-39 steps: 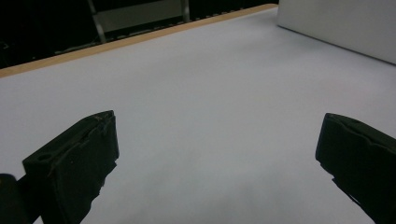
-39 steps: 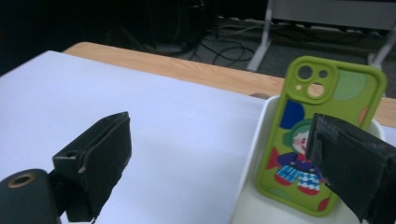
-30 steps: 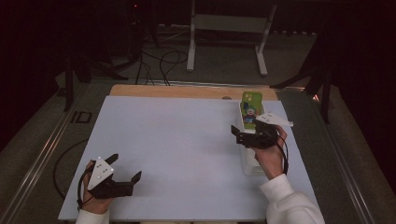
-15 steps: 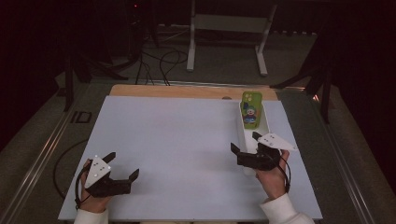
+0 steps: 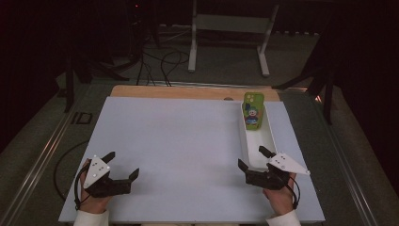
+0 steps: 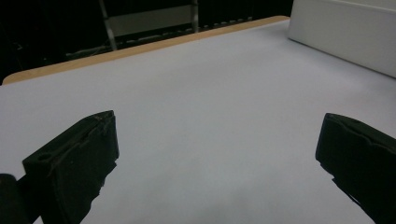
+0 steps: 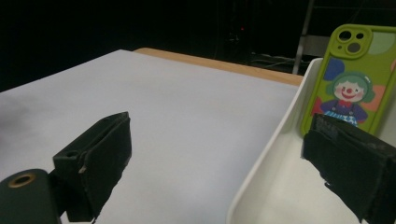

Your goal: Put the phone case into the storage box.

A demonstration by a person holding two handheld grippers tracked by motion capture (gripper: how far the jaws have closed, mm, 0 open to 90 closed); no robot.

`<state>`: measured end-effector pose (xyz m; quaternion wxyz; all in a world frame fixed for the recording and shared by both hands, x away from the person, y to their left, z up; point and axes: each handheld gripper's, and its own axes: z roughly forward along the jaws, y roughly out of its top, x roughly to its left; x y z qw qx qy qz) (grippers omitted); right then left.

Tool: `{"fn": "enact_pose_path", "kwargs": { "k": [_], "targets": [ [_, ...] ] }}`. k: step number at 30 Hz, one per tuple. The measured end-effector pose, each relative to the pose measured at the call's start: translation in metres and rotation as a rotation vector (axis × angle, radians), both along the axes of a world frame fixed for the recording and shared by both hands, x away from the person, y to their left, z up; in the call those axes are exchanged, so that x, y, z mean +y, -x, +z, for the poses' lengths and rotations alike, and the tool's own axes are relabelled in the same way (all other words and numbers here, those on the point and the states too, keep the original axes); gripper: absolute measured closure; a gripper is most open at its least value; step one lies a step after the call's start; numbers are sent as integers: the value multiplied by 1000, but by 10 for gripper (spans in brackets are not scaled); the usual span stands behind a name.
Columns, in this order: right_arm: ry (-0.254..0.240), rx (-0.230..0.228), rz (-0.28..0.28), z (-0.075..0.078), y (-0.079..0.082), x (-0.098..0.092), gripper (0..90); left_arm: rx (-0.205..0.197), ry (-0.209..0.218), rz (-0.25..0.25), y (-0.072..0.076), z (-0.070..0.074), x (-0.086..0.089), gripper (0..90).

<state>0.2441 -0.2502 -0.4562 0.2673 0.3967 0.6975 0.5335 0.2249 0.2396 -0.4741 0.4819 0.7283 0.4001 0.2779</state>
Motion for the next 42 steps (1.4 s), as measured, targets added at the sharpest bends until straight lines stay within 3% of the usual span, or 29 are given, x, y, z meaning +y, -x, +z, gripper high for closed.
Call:
{"fn": "enact_pose_path", "kwargs": {
  "k": [14, 42],
  "targets": [
    [-36, -65, 9, -18, 14, -9, 72, -26, 13, -5, 3, 1, 2, 0],
    [-37, -68, 13, -23, 16, -13, 73, -28, 11, -2, 7, 0, 5, 0]
  ]
}}
